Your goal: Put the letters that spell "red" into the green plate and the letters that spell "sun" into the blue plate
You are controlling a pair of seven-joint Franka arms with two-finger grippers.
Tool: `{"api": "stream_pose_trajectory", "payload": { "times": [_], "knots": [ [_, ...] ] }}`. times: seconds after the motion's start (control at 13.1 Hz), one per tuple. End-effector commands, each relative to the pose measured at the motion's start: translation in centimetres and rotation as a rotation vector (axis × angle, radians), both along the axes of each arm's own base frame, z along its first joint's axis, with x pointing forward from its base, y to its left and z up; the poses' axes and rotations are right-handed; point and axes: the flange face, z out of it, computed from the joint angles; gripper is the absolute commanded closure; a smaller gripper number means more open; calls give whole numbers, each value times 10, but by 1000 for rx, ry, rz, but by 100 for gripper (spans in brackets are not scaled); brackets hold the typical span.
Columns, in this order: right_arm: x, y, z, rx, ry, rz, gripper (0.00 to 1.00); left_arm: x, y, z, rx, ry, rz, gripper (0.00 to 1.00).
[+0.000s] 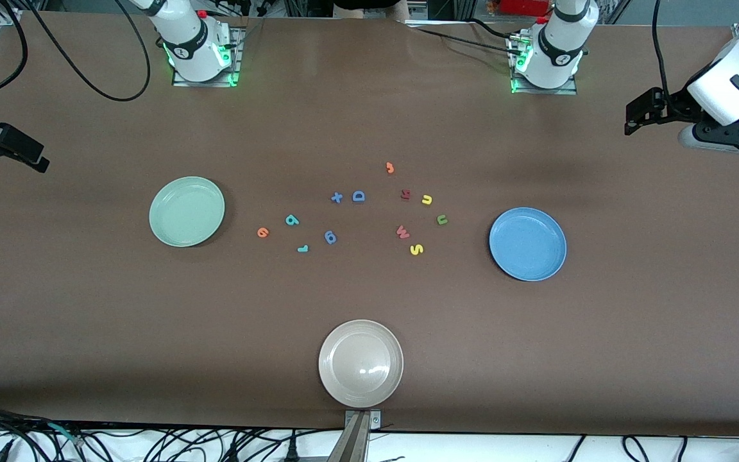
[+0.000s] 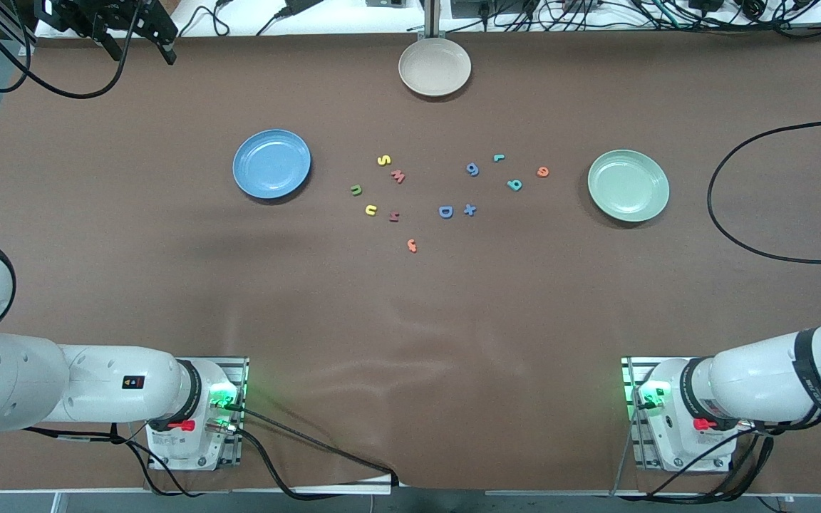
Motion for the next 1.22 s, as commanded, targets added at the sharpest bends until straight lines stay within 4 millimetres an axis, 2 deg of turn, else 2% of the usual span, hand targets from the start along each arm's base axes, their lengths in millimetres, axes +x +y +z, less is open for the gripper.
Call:
{"api": "stream_pose_trajectory", "payload": {
  "times": [0.0, 1.14],
  "knots": [
    [0, 4, 4, 15, -6, -12, 0, -1, 1, 6, -16, -2, -20, 0],
    [6, 4, -5, 14, 0, -1, 0, 2, 0, 5, -16, -2, -23, 0]
  ]
}}
